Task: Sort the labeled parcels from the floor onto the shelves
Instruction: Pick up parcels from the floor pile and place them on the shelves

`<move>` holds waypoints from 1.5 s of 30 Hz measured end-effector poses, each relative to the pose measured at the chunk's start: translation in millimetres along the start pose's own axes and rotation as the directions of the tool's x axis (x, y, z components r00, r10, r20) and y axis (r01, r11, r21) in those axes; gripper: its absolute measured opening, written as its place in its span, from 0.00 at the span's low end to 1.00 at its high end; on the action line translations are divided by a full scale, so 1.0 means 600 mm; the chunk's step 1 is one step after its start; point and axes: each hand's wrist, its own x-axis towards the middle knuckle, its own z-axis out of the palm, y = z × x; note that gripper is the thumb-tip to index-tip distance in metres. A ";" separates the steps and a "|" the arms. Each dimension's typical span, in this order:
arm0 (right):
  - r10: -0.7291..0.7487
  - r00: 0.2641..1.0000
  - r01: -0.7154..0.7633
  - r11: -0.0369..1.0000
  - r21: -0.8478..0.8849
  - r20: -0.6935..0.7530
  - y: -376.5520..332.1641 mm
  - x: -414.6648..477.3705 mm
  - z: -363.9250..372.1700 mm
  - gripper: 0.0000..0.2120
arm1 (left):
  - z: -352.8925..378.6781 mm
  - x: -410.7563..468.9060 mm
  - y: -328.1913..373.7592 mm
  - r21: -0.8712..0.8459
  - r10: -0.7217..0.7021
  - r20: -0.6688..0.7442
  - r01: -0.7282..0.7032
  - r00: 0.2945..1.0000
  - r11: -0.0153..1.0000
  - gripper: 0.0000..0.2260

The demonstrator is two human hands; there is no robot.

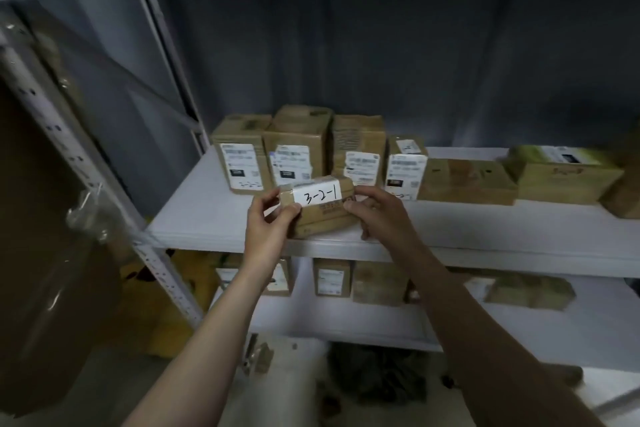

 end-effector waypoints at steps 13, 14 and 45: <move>0.294 0.894 -0.318 0.948 0.017 0.339 -0.001 0.083 0.351 0.17 | -0.266 0.141 -0.078 0.173 -0.030 -0.320 0.090 0.947 0.981 0.19; 0.309 0.881 -0.337 0.941 0.018 0.359 -0.001 0.086 0.365 0.18 | -0.275 0.149 -0.084 0.185 -0.028 -0.352 0.099 0.936 0.978 0.20; 0.241 0.930 -0.311 0.918 0.247 0.278 -0.014 0.146 0.444 0.08 | -0.295 0.307 -0.108 0.346 0.097 -0.355 0.034 0.930 0.938 0.39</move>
